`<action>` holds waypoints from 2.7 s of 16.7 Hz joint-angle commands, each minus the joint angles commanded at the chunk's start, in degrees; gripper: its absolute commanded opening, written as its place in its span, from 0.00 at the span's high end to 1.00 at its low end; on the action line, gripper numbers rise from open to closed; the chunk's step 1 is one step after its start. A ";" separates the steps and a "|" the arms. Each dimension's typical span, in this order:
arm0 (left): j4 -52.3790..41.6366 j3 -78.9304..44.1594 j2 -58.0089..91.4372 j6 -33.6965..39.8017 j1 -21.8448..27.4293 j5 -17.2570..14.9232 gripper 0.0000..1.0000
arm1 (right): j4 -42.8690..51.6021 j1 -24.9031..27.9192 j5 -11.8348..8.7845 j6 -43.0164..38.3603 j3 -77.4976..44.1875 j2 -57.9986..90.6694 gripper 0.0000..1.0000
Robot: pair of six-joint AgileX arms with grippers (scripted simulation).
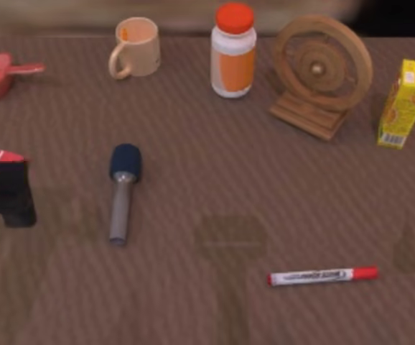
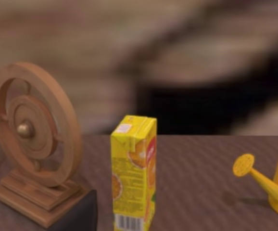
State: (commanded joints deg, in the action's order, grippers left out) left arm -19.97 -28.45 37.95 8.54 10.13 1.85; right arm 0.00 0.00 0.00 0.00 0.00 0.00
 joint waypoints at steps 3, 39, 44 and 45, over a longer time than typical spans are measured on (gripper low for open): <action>-8.57 -12.02 18.06 3.73 3.91 1.06 0.00 | 0.00 0.00 0.00 0.00 0.00 0.00 0.00; -13.04 -39.03 82.38 13.50 14.55 2.77 0.23 | 0.00 0.00 0.00 0.00 0.00 0.00 0.00; -13.04 -39.03 82.38 13.50 14.55 2.77 0.60 | 0.00 0.00 0.00 0.00 0.00 0.00 0.00; -13.04 -39.03 82.38 13.50 14.55 2.77 0.68 | 0.00 0.00 0.00 0.00 0.00 0.00 0.00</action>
State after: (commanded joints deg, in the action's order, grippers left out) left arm -33.01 -67.47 120.33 22.03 24.67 4.61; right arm 0.00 0.00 0.00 0.00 0.00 0.00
